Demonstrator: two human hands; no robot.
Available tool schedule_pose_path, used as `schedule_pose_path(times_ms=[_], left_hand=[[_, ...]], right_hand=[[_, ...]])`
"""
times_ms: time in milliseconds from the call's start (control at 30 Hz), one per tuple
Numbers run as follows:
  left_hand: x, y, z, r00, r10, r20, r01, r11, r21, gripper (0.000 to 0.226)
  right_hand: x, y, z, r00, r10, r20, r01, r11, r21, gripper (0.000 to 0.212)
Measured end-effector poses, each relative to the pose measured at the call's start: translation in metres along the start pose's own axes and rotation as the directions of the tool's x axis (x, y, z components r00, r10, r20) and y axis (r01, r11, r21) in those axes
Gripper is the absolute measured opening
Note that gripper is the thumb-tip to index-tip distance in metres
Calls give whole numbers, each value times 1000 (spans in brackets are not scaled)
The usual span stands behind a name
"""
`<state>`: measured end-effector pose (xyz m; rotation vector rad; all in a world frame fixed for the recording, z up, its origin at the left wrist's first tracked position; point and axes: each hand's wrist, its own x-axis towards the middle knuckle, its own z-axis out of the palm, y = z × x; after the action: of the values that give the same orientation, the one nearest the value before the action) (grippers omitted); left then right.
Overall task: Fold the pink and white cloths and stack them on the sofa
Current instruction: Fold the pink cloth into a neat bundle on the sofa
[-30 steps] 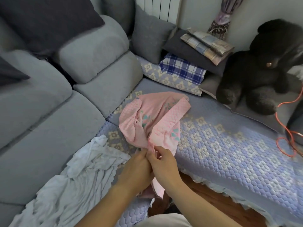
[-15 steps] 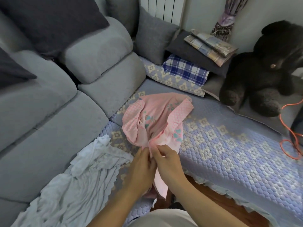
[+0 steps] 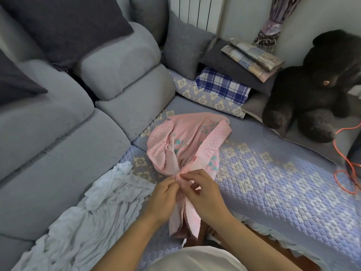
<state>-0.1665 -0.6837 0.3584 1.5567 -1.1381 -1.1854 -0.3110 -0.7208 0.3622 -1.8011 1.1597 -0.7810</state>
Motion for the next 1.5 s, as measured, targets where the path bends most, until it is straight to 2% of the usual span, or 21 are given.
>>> schedule_pose_path(times_ms=[67,200,267,333,467,567,600,667,800,967,1100,1167,1233,1333,1433,1500], left_hand=[[-1,1,-2,999,-49,-9,49,999,20,36],[-4,4,2,996,-70,-53,73,996,45,40],[-4,5,2,996,-70,-62,72,997,34,40],[-3,5,1,995,-80,-51,82,996,32,37],[2,8,2,991,-129,-35,129,992,-3,41],[2,6,1,991,-131,-33,131,991,-5,42],[1,6,1,990,-135,-33,136,991,2,40],[-1,5,1,989,-142,-43,142,990,14,35],[0,5,4,993,-111,-36,114,991,70,35],[-2,4,4,987,-151,-57,153,988,27,35],[-3,6,9,989,-132,-70,138,987,85,32],[-4,8,14,991,-111,-70,117,989,90,31],[-4,11,16,991,-110,-79,116,991,74,29],[-8,12,16,992,-103,-77,109,991,82,29],[-14,12,15,998,-56,-41,62,985,163,31],[-16,13,14,999,-23,-22,27,982,186,30]], right_hand=[[-5,10,4,991,-131,32,135,976,-173,28],[-9,18,15,924,-346,-165,267,889,-373,23],[-6,16,18,885,-419,-201,296,842,-452,22],[-6,17,19,874,-431,-225,289,833,-472,18],[-11,18,23,868,-440,-229,337,862,-379,19],[-8,12,19,916,-351,-195,295,918,-265,11],[-7,11,17,939,-271,-210,226,950,-216,6],[-6,12,15,971,-98,-217,74,990,-119,16],[-8,13,18,983,-52,-178,29,991,-130,18],[-5,6,14,978,92,-185,-74,992,102,12],[-9,12,15,964,-54,-260,35,996,-78,13],[-11,14,14,930,-192,-314,140,973,-182,12],[-13,17,15,903,-269,-334,202,954,-222,11],[-15,22,16,888,-340,-310,263,928,-265,10],[-14,24,16,874,-410,-262,294,874,-387,10],[-15,24,17,887,-410,-213,302,863,-405,10]])
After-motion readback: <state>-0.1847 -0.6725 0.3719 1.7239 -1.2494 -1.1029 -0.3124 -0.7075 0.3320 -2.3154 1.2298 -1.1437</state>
